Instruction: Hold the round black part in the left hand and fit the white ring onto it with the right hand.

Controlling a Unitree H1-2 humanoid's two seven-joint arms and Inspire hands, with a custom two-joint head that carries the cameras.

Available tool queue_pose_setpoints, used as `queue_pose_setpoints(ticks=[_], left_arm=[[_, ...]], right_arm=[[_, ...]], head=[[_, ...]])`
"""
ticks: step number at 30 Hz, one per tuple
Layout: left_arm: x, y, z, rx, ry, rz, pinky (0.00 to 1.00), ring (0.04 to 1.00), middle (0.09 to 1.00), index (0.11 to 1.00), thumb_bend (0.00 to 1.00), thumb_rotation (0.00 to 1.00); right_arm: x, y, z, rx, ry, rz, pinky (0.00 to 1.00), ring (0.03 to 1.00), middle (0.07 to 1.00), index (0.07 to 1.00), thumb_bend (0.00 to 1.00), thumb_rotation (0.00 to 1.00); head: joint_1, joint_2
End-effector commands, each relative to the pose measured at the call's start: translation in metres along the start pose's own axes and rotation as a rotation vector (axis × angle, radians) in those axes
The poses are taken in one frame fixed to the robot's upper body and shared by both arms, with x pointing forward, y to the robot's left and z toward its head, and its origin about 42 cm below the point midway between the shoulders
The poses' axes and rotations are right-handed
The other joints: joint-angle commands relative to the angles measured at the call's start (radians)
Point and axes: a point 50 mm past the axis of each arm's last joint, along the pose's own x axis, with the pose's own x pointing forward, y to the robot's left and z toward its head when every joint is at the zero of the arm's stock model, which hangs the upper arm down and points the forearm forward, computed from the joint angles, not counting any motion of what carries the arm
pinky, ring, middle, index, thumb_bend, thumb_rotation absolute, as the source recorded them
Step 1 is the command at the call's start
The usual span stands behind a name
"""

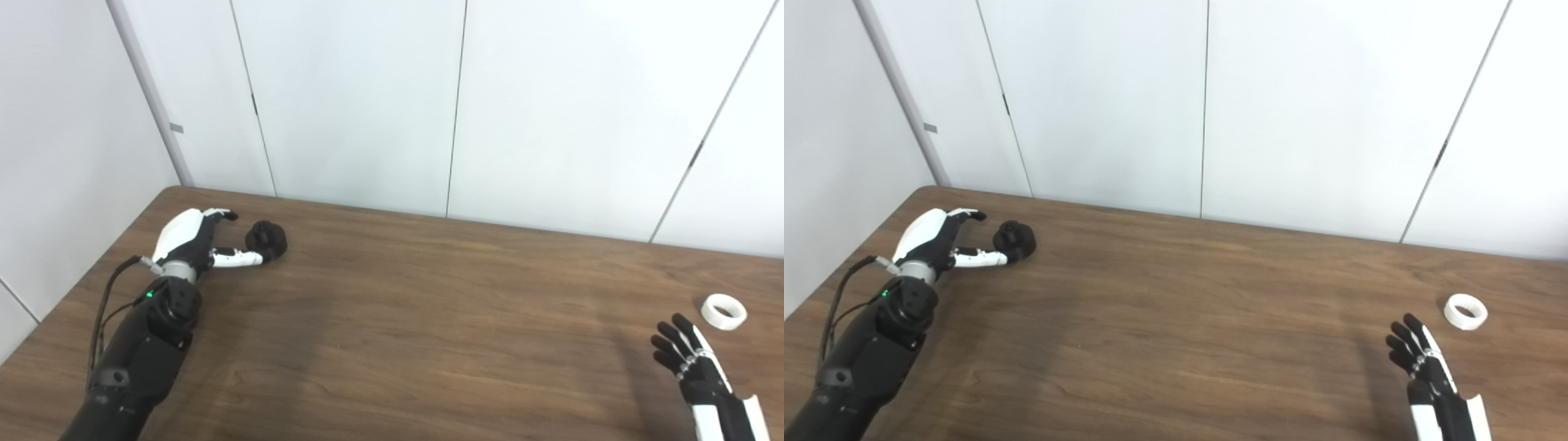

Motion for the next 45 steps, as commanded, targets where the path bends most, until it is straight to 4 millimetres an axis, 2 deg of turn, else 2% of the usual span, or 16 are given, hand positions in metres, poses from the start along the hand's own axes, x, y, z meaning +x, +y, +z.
queue_pose_setpoints(ticks=[1, 13, 23, 33, 45], left_arm=[[0.014, 0.029, 0.015, 0.019, -0.029, 0.065, 1.00, 1.000, 0.951, 0.830, 1.00, 0.40], [0.026, 0.025, 0.029, 0.083, -0.039, 0.022, 1.00, 1.000, 0.960, 0.836, 0.98, 0.42], [0.029, 0.018, 0.039, 0.050, -0.045, 0.006, 1.00, 1.000, 0.966, 0.838, 1.00, 0.42], [0.030, 0.016, 0.041, 0.037, -0.035, 0.015, 1.00, 1.000, 0.952, 0.821, 0.95, 0.38], [0.031, 0.017, 0.035, 0.037, -0.024, 0.014, 1.00, 1.000, 0.942, 0.805, 0.95, 0.36]], right_arm=[[-0.044, 0.001, -0.036, -0.009, 0.174, 0.000, 0.85, 0.861, 0.889, 0.921, 0.57, 1.00], [-0.046, 0.002, -0.035, -0.006, 0.163, 0.005, 0.83, 0.854, 0.889, 0.922, 0.57, 1.00], [-0.048, 0.004, -0.034, 0.000, 0.171, 0.000, 0.83, 0.851, 0.888, 0.918, 0.57, 1.00], [-0.048, 0.007, -0.032, 0.010, 0.174, -0.005, 0.85, 0.863, 0.887, 0.917, 0.58, 1.00], [-0.049, 0.006, -0.032, -0.002, 0.178, -0.001, 0.86, 0.856, 0.885, 0.918, 0.60, 1.00]], head=[[-0.002, 0.002], [-0.006, 0.003], [-0.015, 0.004], [-0.015, 0.007], [-0.014, 0.011]])
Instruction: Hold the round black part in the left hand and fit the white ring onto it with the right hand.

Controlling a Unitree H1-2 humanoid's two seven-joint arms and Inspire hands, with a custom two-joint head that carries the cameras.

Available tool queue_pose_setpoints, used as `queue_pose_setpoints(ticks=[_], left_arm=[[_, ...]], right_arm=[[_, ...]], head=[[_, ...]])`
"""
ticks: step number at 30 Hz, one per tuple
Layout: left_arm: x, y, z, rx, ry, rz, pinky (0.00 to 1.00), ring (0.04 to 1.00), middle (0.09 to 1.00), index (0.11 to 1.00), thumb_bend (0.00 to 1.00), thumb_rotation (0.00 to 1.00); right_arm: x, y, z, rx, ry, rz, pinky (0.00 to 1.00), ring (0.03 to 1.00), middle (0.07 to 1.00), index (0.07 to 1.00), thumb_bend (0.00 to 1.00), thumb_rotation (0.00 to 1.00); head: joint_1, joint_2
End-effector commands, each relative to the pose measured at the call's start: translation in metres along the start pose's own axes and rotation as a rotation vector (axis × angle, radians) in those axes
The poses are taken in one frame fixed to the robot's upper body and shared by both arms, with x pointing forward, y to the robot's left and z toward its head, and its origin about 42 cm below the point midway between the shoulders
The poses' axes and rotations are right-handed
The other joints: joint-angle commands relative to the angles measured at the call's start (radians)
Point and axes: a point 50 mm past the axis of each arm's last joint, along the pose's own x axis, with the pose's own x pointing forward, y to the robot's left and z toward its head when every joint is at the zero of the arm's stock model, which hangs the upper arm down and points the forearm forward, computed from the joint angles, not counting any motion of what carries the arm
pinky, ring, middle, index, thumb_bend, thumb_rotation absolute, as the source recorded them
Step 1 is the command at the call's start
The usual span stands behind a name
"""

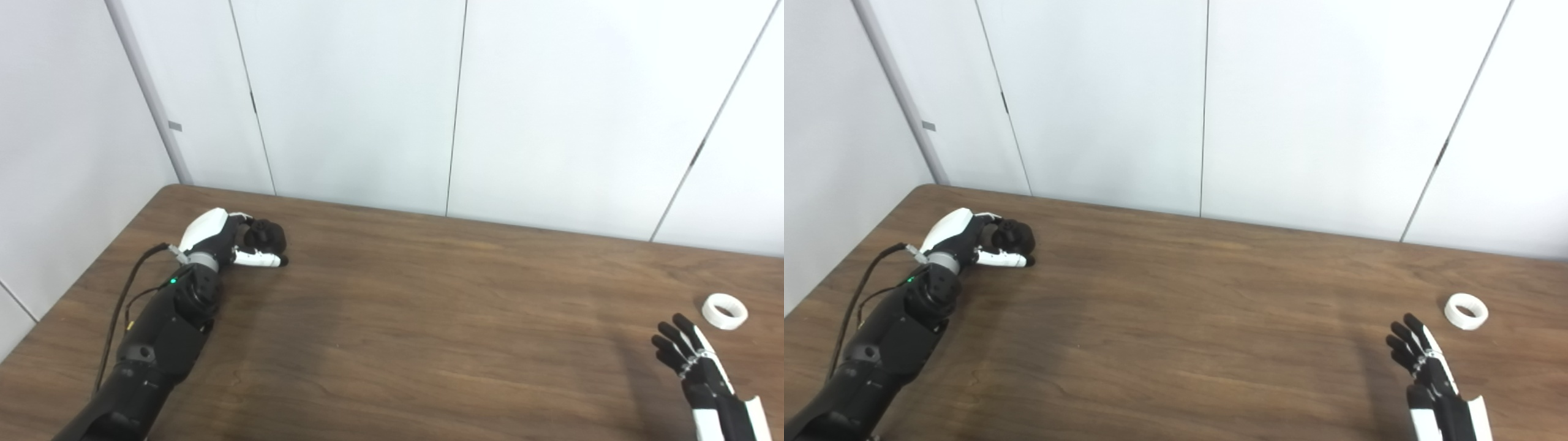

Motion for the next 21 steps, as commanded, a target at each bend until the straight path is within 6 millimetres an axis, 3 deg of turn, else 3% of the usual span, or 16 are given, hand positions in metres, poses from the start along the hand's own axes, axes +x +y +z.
queue_pose_setpoints(ticks=[1, 5, 11, 14, 16, 21], left_arm=[[0.0090, 0.0341, 0.0142, 0.008, -0.041, 0.099, 1.00, 1.000, 0.942, 0.805, 0.95, 0.36], [0.0086, 0.0341, 0.0140, 0.003, -0.043, 0.102, 1.00, 1.000, 0.940, 0.801, 0.94, 0.36], [0.0089, 0.0346, 0.0142, -0.024, -0.046, 0.111, 1.00, 0.989, 0.917, 0.739, 0.88, 0.27], [0.0091, 0.0337, 0.0132, -0.042, -0.073, 0.128, 1.00, 0.946, 0.855, 0.635, 0.80, 0.16], [0.0097, 0.0320, 0.0126, -0.065, -0.090, 0.151, 0.99, 0.912, 0.797, 0.518, 0.58, 0.08], [0.0095, 0.0290, 0.0141, -0.096, -0.112, 0.178, 0.91, 0.866, 0.753, 0.486, 0.52, 0.05]], right_arm=[[-0.0468, 0.0049, -0.0341, 0.009, 0.194, 0.003, 0.86, 0.857, 0.885, 0.918, 0.60, 1.00], [-0.0470, 0.0047, -0.0342, 0.008, 0.195, 0.003, 0.86, 0.858, 0.886, 0.919, 0.59, 1.00], [-0.0477, 0.0045, -0.0335, 0.007, 0.193, 0.002, 0.85, 0.854, 0.886, 0.918, 0.57, 1.00], [-0.0479, 0.0044, -0.0331, 0.005, 0.195, 0.002, 0.85, 0.854, 0.885, 0.918, 0.56, 1.00], [-0.0478, 0.0044, -0.0331, 0.008, 0.194, 0.002, 0.85, 0.855, 0.885, 0.918, 0.57, 1.00], [-0.0479, 0.0042, -0.0334, 0.008, 0.191, -0.001, 0.85, 0.854, 0.883, 0.917, 0.59, 1.00]], head=[[0.001, 0.001], [0.001, 0.001], [0.001, 0.006], [0.001, 0.006], [0.001, 0.006], [0.001, 0.008]])
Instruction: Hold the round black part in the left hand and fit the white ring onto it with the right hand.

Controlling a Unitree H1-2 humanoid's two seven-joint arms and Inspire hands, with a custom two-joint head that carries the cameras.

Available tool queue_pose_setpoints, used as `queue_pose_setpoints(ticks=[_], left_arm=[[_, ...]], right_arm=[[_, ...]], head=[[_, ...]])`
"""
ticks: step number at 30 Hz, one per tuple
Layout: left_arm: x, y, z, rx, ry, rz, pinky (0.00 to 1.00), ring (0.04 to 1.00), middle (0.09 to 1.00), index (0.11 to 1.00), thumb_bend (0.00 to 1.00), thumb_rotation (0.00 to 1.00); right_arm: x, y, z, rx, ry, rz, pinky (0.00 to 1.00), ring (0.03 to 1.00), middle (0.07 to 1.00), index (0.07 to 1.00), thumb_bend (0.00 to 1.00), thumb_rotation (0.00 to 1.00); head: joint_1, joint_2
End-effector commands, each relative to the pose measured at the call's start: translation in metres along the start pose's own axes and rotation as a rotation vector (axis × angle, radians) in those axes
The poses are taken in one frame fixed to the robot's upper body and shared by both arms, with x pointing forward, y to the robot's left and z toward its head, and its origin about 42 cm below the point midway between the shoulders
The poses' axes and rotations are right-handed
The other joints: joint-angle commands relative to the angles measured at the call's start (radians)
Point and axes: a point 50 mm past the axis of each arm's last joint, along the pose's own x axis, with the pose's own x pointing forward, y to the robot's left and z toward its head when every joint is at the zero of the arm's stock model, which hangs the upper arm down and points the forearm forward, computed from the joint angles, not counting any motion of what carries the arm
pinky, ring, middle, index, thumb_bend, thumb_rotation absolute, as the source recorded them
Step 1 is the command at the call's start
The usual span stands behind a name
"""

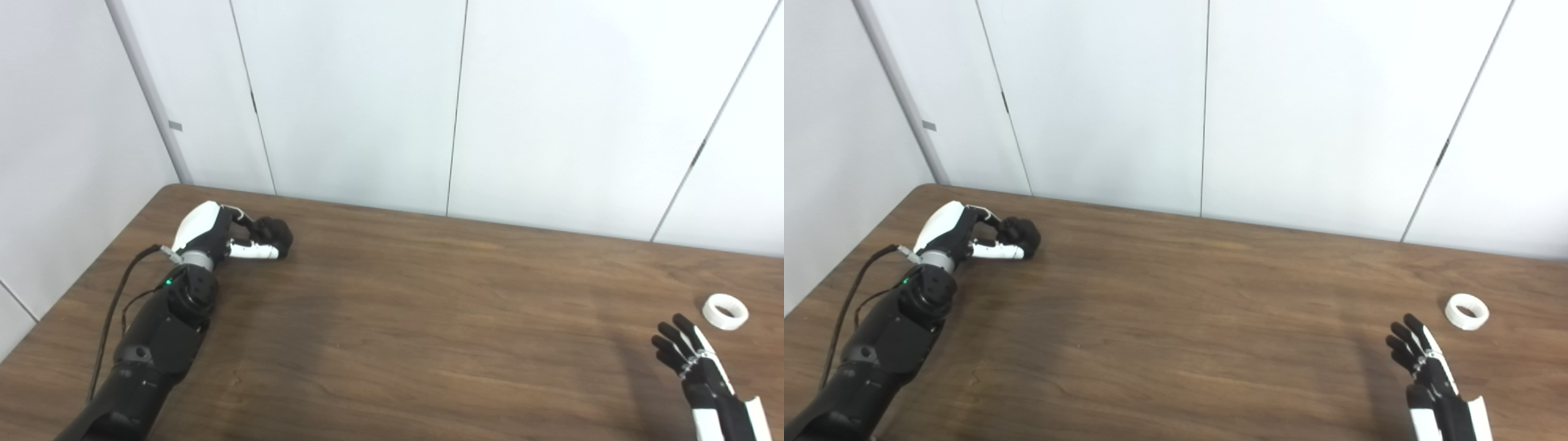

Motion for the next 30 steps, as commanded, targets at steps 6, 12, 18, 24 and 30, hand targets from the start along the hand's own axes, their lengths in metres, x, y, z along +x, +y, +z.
queue_pose_setpoints(ticks=[6, 12, 18, 24, 30], left_arm=[[0.010, 0.023, 0.022, -0.033, -0.085, 0.103, 0.86, 0.865, 0.750, 0.485, 0.52, 0.05], [0.010, 0.022, 0.023, -0.031, -0.096, 0.108, 0.85, 0.860, 0.748, 0.485, 0.52, 0.05], [0.005, 0.022, 0.023, -0.021, -0.118, 0.116, 0.86, 0.866, 0.749, 0.485, 0.52, 0.05], [-0.013, 0.022, 0.032, -0.005, -0.170, 0.115, 0.85, 0.889, 0.757, 0.485, 0.52, 0.05], [-0.047, 0.021, 0.052, 0.033, -0.255, 0.076, 0.87, 0.900, 0.761, 0.484, 0.52, 0.05]], right_arm=[[-0.048, 0.004, -0.034, 0.018, 0.194, 0.001, 0.85, 0.855, 0.887, 0.918, 0.59, 1.00], [-0.048, 0.004, -0.034, 0.009, 0.196, 0.003, 0.85, 0.855, 0.886, 0.918, 0.59, 1.00], [-0.046, 0.005, -0.034, 0.004, 0.197, 0.003, 0.85, 0.855, 0.884, 0.917, 0.60, 1.00], [-0.045, 0.007, -0.033, -0.009, 0.199, 0.006, 0.85, 0.852, 0.880, 0.914, 0.60, 1.00], [-0.044, 0.009, -0.034, -0.017, 0.189, 0.005, 0.84, 0.846, 0.881, 0.912, 0.59, 1.00]], head=[[0.000, 0.000], [0.000, 0.000], [-0.002, 0.001], [-0.003, 0.003], [-0.004, 0.007]])
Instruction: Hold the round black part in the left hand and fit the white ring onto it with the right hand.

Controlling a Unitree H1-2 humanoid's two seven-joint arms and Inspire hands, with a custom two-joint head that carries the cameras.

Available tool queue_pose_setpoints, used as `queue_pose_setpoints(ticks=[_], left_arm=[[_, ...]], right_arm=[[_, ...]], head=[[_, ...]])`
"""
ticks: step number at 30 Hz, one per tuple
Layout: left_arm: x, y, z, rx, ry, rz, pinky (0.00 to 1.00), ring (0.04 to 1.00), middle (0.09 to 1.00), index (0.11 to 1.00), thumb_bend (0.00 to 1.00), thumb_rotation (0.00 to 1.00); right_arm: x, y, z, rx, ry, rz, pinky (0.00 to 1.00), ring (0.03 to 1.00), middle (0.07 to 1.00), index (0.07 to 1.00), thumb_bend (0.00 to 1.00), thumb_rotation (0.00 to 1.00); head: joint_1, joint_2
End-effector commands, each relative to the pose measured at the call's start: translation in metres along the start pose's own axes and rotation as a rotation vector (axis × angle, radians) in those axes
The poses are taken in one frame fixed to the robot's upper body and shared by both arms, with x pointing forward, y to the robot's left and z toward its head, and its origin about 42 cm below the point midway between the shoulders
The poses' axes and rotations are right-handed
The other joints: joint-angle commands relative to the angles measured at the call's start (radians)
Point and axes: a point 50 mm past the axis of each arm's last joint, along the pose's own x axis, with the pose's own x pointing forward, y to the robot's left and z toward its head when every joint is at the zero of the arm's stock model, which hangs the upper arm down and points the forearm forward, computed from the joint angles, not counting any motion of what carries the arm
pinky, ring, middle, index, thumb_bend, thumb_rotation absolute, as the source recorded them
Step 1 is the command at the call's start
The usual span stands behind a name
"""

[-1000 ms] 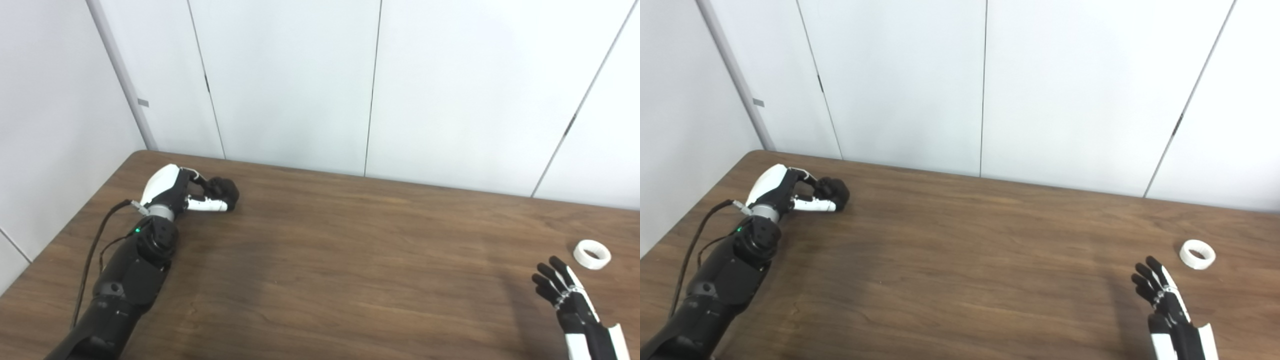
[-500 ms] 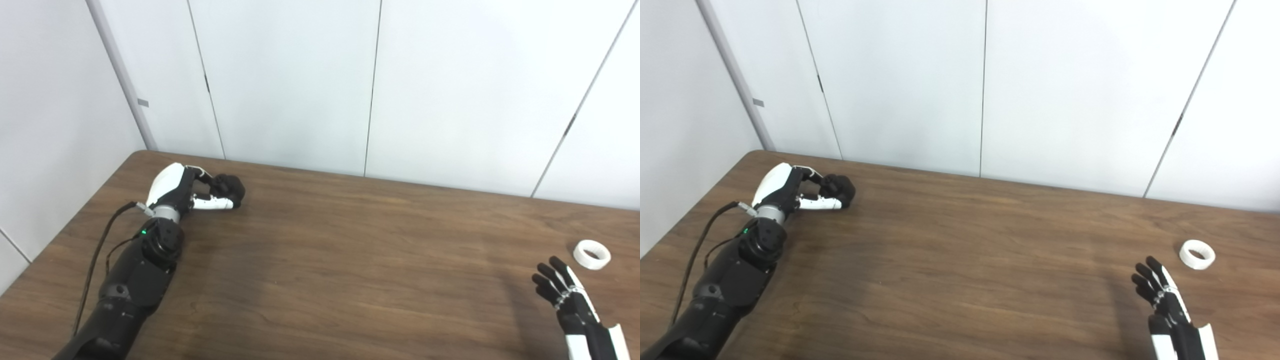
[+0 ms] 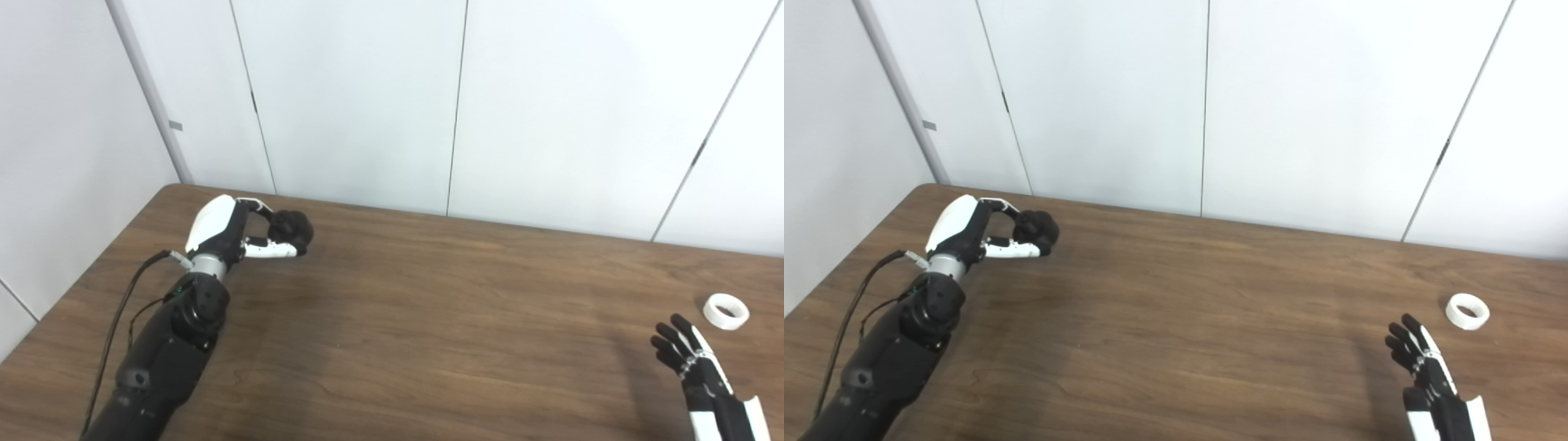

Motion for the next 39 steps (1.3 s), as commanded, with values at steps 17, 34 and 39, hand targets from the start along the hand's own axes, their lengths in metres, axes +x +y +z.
queue_pose_setpoints(ticks=[17, 34, 39], left_arm=[[-0.095, -0.006, 0.093, 0.138, -0.346, -0.039, 1.00, 0.860, 0.730, 0.483, 0.52, 0.05], [-0.160, -0.074, 0.117, 0.111, -0.451, -0.131, 1.00, 0.837, 0.729, 0.482, 0.52, 0.05], [-0.170, -0.088, 0.119, 0.137, -0.476, -0.169, 1.00, 0.842, 0.733, 0.482, 0.52, 0.05]], right_arm=[[-0.039, 0.017, -0.032, -0.016, 0.186, 0.016, 0.83, 0.842, 0.875, 0.905, 0.60, 1.00], [-0.034, 0.042, -0.010, -0.026, 0.202, 0.022, 0.83, 0.845, 0.870, 0.903, 0.55, 1.00], [-0.031, 0.048, -0.002, -0.027, 0.200, 0.028, 0.83, 0.845, 0.875, 0.909, 0.52, 1.00]], head=[[-0.055, 0.025], [-0.184, 0.092], [-0.210, 0.118]])
